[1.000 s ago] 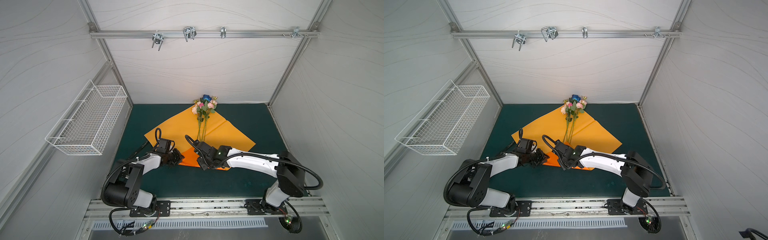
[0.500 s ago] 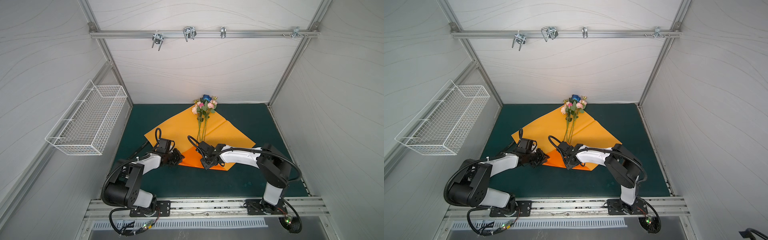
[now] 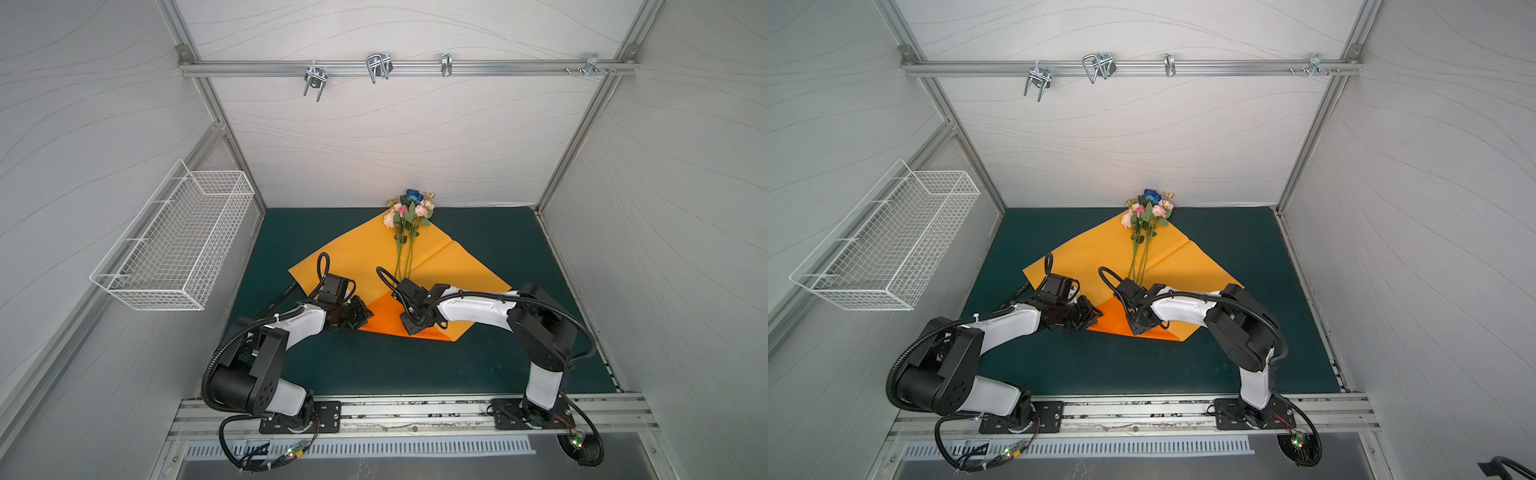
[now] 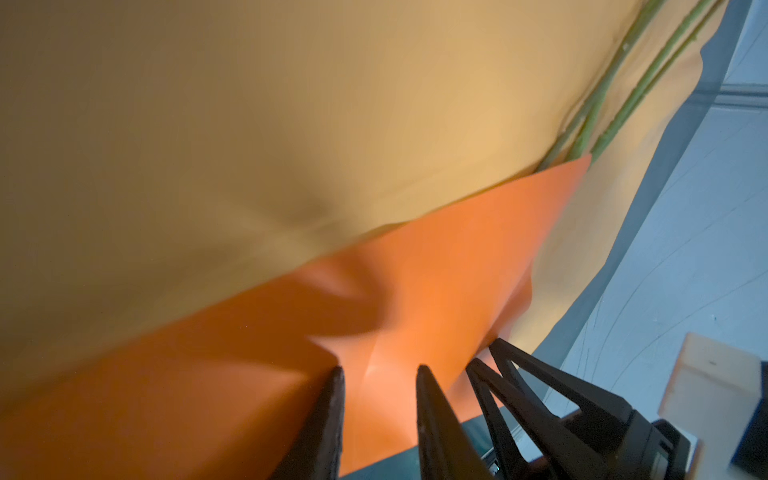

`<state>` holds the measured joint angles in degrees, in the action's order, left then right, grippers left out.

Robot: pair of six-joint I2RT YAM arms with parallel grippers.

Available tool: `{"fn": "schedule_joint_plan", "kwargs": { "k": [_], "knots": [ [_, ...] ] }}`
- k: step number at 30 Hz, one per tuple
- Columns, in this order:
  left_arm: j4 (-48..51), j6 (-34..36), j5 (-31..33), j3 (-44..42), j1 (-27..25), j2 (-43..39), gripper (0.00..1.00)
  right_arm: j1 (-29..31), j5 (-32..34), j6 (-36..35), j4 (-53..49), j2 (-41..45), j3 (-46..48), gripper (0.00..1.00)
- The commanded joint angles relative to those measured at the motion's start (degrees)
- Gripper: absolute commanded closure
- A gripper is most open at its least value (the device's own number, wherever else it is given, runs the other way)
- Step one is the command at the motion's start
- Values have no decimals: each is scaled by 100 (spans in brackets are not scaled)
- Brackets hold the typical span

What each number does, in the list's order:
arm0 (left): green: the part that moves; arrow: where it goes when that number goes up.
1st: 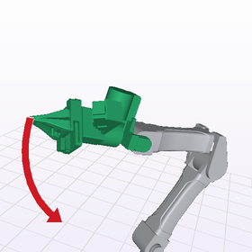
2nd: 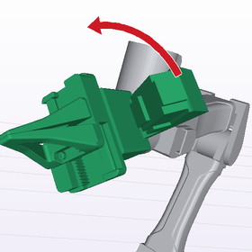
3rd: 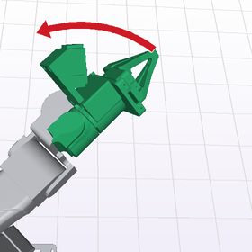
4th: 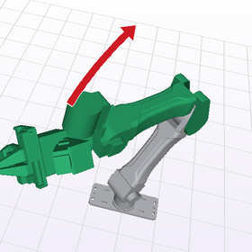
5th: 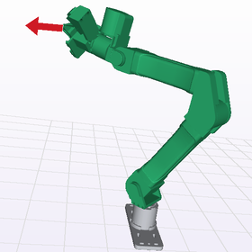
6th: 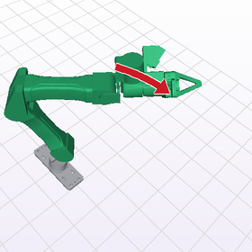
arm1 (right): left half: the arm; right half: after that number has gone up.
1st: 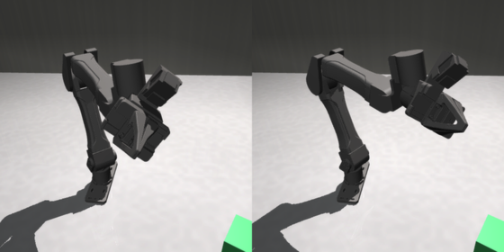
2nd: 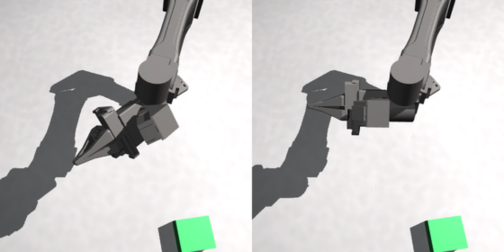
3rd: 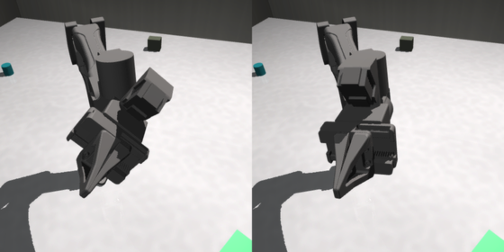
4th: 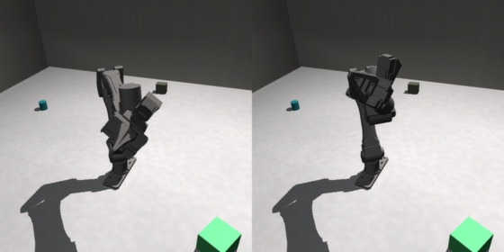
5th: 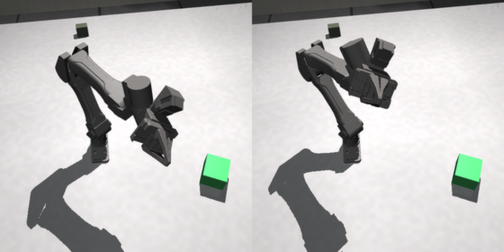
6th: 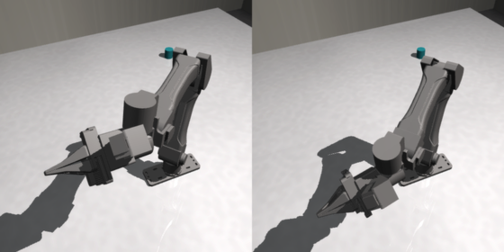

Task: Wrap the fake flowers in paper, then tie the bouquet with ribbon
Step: 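Open the right gripper and draw it back from the folded corner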

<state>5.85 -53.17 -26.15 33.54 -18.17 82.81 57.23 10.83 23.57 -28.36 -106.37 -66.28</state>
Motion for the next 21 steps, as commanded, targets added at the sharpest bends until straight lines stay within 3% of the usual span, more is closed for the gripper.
{"fn": "schedule_joint_plan", "kwargs": {
  "k": [1, 13, 15, 21],
  "knots": [
    [-103, 70, 67, 341, -226, 8, 69, -45, -187, 29, -172, -220, 10, 69],
    [-387, 220, -68, 523, -283, 1249, 73, -176, -476, 275, -430, 117, -56, 65],
    [-397, 163, -88, 481, -283, 1353, 79, -221, -519, 399, -557, 370, -10, 62],
    [-329, 79, 26, 305, -283, 1266, 79, -347, -711, 1058, -736, 1742, 628, 51]
  ]
}}
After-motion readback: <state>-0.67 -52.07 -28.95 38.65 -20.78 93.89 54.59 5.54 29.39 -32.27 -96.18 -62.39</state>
